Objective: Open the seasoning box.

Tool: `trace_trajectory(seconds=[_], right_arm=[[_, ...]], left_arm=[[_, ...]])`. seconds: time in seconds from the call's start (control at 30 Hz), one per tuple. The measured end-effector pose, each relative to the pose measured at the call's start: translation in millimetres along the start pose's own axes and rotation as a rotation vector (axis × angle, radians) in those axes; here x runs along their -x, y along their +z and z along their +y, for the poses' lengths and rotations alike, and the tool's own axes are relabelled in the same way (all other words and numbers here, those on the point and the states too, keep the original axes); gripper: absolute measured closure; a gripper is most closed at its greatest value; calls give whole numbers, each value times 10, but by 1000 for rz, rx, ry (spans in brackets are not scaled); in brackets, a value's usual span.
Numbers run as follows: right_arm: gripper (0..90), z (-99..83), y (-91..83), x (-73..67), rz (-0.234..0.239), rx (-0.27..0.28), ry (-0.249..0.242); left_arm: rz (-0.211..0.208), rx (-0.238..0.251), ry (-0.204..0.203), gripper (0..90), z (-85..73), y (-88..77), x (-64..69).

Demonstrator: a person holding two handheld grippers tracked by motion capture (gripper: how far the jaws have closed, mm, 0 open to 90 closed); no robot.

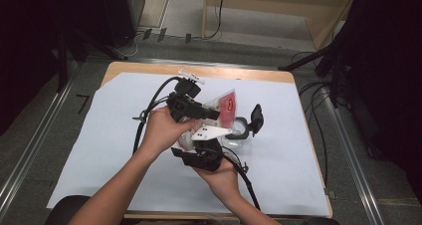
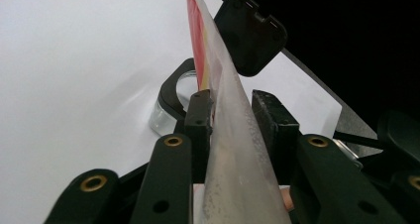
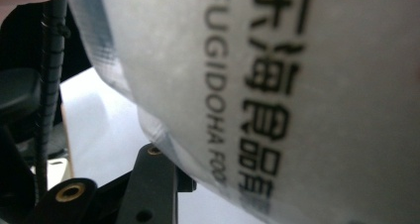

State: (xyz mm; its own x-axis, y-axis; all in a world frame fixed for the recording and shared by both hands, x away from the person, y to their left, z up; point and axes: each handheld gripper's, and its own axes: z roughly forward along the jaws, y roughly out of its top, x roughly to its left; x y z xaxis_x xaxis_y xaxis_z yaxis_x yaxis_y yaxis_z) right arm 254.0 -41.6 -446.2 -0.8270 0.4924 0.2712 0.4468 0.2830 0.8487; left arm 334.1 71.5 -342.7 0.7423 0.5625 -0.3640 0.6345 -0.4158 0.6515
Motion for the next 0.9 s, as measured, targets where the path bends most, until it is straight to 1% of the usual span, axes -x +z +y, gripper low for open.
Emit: trace_trajectory(seconds=[0.03,0.1,0.17,0.2,0.23,0.3,0.33,0.37,0.53,0.63,0.77,0.83,0.9], right_arm=[[641,5,-8,8,3,7,4],[641,8,-14,10,3,9,7],[641,10,-20,8,1,9,9],[641,10,-20,8,1,9,9],[637,12,-17,-2,-5,7,8],[635,13,-9,-38,-31,-7,-39],[634,11,-1,-53,-40,-12,-54],[634,11,1,-54,-42,-13,-58],[634,16,8,-42,-39,-15,-57],[626,24,10,-31,-32,-20,-57],[636,27,8,-25,-26,-24,-51],[639,28,4,-18,-20,-23,-50],[639,28,-1,-17,-20,-21,-45]], left_arm=[[8,-5,9,681,6,-11,21],[13,-10,12,679,9,-17,25],[15,-9,12,686,8,-18,23],[12,-8,4,686,6,-16,23],[16,-7,5,705,6,-15,16],[21,-9,0,733,5,-17,6],[18,-8,0,740,3,-17,2],[19,-6,0,742,2,-14,1],[25,6,5,745,4,-11,10],[36,11,10,746,1,-17,17],[38,21,10,743,0,-12,33],[41,18,12,739,3,-14,39],[35,20,18,735,4,-13,45]])
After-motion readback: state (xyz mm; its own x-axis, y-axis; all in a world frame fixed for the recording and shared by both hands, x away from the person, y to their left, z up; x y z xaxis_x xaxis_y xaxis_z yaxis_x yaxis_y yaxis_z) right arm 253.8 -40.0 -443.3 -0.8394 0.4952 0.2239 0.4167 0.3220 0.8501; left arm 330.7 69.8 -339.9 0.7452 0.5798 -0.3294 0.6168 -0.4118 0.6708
